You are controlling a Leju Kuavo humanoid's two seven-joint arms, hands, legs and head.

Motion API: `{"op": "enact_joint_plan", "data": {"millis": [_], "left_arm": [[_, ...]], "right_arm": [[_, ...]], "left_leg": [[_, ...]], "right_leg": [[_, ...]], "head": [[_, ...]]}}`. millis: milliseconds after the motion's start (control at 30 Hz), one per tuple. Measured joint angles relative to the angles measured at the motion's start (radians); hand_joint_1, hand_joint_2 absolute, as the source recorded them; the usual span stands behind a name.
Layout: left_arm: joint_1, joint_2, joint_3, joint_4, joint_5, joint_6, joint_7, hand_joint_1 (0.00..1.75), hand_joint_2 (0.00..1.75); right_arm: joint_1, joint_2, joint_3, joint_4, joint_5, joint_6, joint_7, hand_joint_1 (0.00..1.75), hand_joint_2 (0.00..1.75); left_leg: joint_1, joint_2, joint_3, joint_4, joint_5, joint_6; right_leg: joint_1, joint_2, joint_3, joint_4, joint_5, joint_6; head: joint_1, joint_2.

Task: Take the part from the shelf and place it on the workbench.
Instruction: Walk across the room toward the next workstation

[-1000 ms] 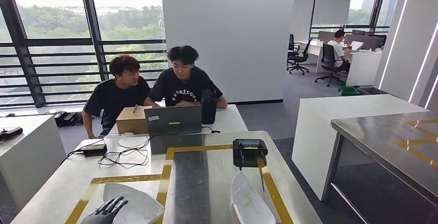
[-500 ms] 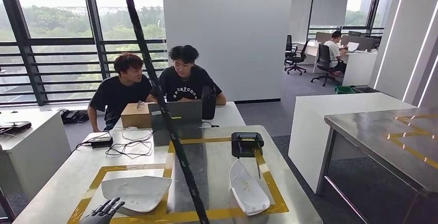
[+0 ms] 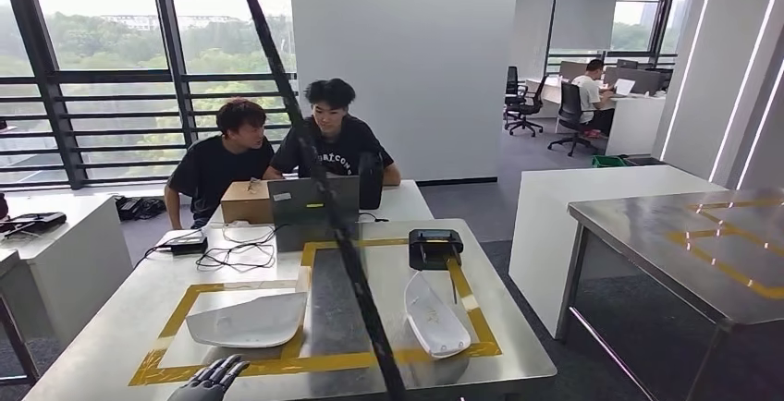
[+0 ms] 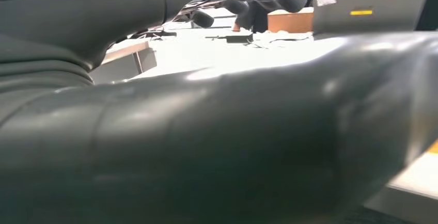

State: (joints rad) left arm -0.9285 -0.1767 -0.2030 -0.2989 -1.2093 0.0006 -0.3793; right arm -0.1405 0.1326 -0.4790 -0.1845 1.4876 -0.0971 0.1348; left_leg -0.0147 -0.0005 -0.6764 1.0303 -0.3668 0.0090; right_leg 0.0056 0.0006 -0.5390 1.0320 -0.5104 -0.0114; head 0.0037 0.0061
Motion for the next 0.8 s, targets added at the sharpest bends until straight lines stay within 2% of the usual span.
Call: {"op": "enact_joint_plan", "data": {"millis": [33,67,100,167,200,233,267,300,333,400,433,500,533,567,600,633,667,700,733,767,800], "left_arm": [[-0.001,-0.001,-0.001,0.001,0.000,-0.002,0.000,0.00,0.00],[-0.001,-0.001,-0.002,0.002,0.000,-0.004,0.000,0.00,0.00],[-0.001,0.000,-0.003,0.003,0.000,-0.005,0.000,0.00,0.00],[-0.002,-0.002,-0.006,0.006,0.000,-0.010,0.000,0.00,0.00],[-0.001,-0.003,-0.007,0.007,0.000,-0.014,0.000,0.00,0.00],[0.000,-0.006,-0.008,0.008,0.000,-0.018,0.000,0.00,0.00],[0.002,-0.008,-0.008,0.010,0.000,-0.021,-0.001,0.00,0.00],[0.003,-0.011,-0.009,0.011,0.000,-0.024,-0.001,0.00,0.00],[0.004,-0.014,-0.010,0.012,0.000,-0.027,-0.002,0.00,0.00],[0.004,-0.021,-0.012,0.012,0.000,-0.028,-0.004,0.00,0.00],[0.004,-0.024,-0.013,0.013,0.000,-0.028,-0.005,0.00,0.00],[0.008,-0.028,-0.014,0.015,0.001,-0.028,-0.006,0.00,0.00],[0.011,-0.029,-0.014,0.017,0.002,-0.028,-0.006,0.00,0.00],[0.013,-0.031,-0.014,0.018,0.003,-0.028,-0.006,0.00,0.00],[0.017,-0.032,-0.014,0.019,0.005,-0.029,-0.006,0.00,0.00],[0.020,-0.034,-0.014,0.020,0.008,-0.029,-0.007,0.00,0.00],[0.025,-0.034,-0.014,0.021,0.013,-0.029,-0.007,0.00,0.00],[0.032,-0.034,-0.015,0.022,0.018,-0.029,-0.008,0.00,0.00],[0.043,-0.033,-0.014,0.023,0.023,-0.028,-0.009,0.00,0.00],[0.055,-0.031,-0.014,0.025,0.030,-0.028,-0.009,0.00,0.00],[0.068,-0.029,-0.014,0.026,0.037,-0.028,-0.010,0.00,0.00]], "right_arm": [[0.000,0.000,-0.002,0.000,-0.001,-0.001,0.000,0.00,0.00],[0.000,-0.001,-0.004,0.000,-0.003,-0.001,0.000,0.00,0.00],[0.000,-0.001,-0.005,0.000,-0.005,-0.002,0.000,0.00,0.00],[0.001,-0.001,-0.008,0.000,-0.009,-0.004,0.000,0.00,0.00],[0.002,-0.001,-0.010,0.000,-0.011,-0.005,0.000,0.00,0.00],[0.004,-0.001,-0.012,0.000,-0.013,-0.006,0.000,0.00,0.00],[0.005,-0.002,-0.014,0.000,-0.016,-0.008,0.000,0.00,0.00],[0.007,-0.002,-0.016,0.000,-0.018,-0.010,0.000,0.00,0.00],[0.009,-0.002,-0.018,0.000,-0.021,-0.012,0.000,0.00,0.00],[0.013,-0.002,-0.023,0.000,-0.024,-0.017,-0.001,0.00,0.00],[0.014,-0.002,-0.025,0.000,-0.025,-0.019,-0.001,0.00,0.00],[0.017,-0.002,-0.029,0.000,-0.025,-0.021,-0.001,0.00,0.00],[0.018,-0.002,-0.031,0.000,-0.025,-0.021,-0.001,0.00,0.00],[0.021,-0.003,-0.031,0.000,-0.025,-0.021,-0.002,0.00,0.00],[0.023,-0.003,-0.032,0.000,-0.025,-0.021,-0.002,0.00,0.00],[0.024,-0.004,-0.032,0.000,-0.025,-0.021,-0.002,0.00,0.00],[0.025,-0.004,-0.033,0.000,-0.025,-0.021,-0.002,0.00,0.00],[0.025,-0.004,-0.034,0.000,-0.025,-0.021,-0.002,0.00,0.00],[0.025,-0.004,-0.035,0.000,-0.025,-0.021,-0.002,0.00,0.00],[0.026,-0.004,-0.036,0.000,-0.025,-0.021,-0.003,0.00,0.00],[0.027,-0.004,-0.036,0.000,-0.025,-0.021,-0.004,0.00,0.00]], "left_leg": [[0.001,0.000,-0.005,0.002,-0.004,-0.007],[0.002,-0.001,-0.012,0.016,-0.025,-0.014],[0.003,-0.002,-0.025,0.049,-0.063,-0.021],[0.009,-0.002,-0.056,0.164,-0.161,-0.033],[0.012,-0.002,-0.066,0.224,-0.190,-0.037],[0.015,-0.002,-0.064,0.263,-0.197,-0.040],[0.017,-0.002,-0.047,0.271,-0.182,-0.042],[0.018,-0.002,-0.013,0.243,-0.157,-0.041],[0.019,-0.002,0.035,0.186,-0.140,-0.039],[0.014,-0.003,0.129,0.060,-0.145,-0.028],[0.011,-0.004,0.151,0.020,-0.156,-0.021],[0.006,-0.004,0.151,0.000,-0.154,-0.003],[0.006,-0.002,0.146,-0.003,-0.145,0.005],[0.007,0.000,0.140,-0.006,-0.133,0.015],[0.009,0.002,0.130,-0.010,-0.119,0.023],[0.010,0.003,0.118,-0.010,-0.106,0.029],[0.009,0.002,0.101,-0.010,-0.093,0.033],[0.008,0.002,0.085,-0.009,-0.080,0.034],[0.007,0.003,0.068,-0.008,-0.069,0.033],[0.007,0.003,0.052,-0.006,-0.057,0.032],[0.007,0.003,0.036,-0.004,-0.046,0.030]], "right_leg": [[-0.003,-0.001,-0.004,-0.004,0.010,-0.005],[-0.006,-0.003,-0.010,-0.009,0.022,-0.010],[-0.010,-0.004,-0.020,-0.013,0.034,-0.014],[-0.012,-0.005,-0.047,-0.013,0.057,-0.016],[-0.013,-0.005,-0.063,-0.012,0.069,-0.016],[-0.014,-0.006,-0.079,-0.012,0.081,-0.014],[-0.015,-0.006,-0.095,-0.011,0.092,-0.012],[-0.016,-0.006,-0.110,-0.010,0.103,-0.010],[-0.016,-0.007,-0.121,-0.008,0.114,-0.006],[-0.016,-0.008,-0.138,-0.006,0.132,0.005],[-0.016,-0.008,-0.141,-0.006,0.141,0.012],[-0.018,-0.008,-0.143,-0.014,0.160,0.027],[-0.020,-0.006,-0.146,-0.013,0.160,0.033],[-0.021,-0.005,-0.154,-0.001,0.143,0.039],[-0.022,-0.003,-0.167,0.031,0.106,0.043],[-0.023,-0.002,-0.185,0.084,0.055,0.046],[-0.023,-0.002,-0.204,0.151,0.004,0.049],[-0.023,-0.002,-0.219,0.216,-0.030,0.051],[-0.023,-0.002,-0.222,0.262,-0.040,0.051],[-0.022,-0.002,-0.209,0.277,-0.029,0.051],[-0.022,-0.002,-0.177,0.255,-0.005,0.049]], "head": [[0.000,0.000],[-0.001,0.000],[-0.003,0.000],[-0.006,0.000],[-0.007,0.000],[-0.008,0.000],[-0.008,0.000],[-0.008,0.000],[-0.008,0.000],[-0.007,0.000],[-0.007,0.000],[-0.005,0.000],[-0.006,0.000],[-0.005,0.000],[-0.004,0.000],[-0.003,0.000],[-0.001,0.000],[0.000,0.000],[0.000,0.000],[0.001,0.000],[0.001,0.000]]}}
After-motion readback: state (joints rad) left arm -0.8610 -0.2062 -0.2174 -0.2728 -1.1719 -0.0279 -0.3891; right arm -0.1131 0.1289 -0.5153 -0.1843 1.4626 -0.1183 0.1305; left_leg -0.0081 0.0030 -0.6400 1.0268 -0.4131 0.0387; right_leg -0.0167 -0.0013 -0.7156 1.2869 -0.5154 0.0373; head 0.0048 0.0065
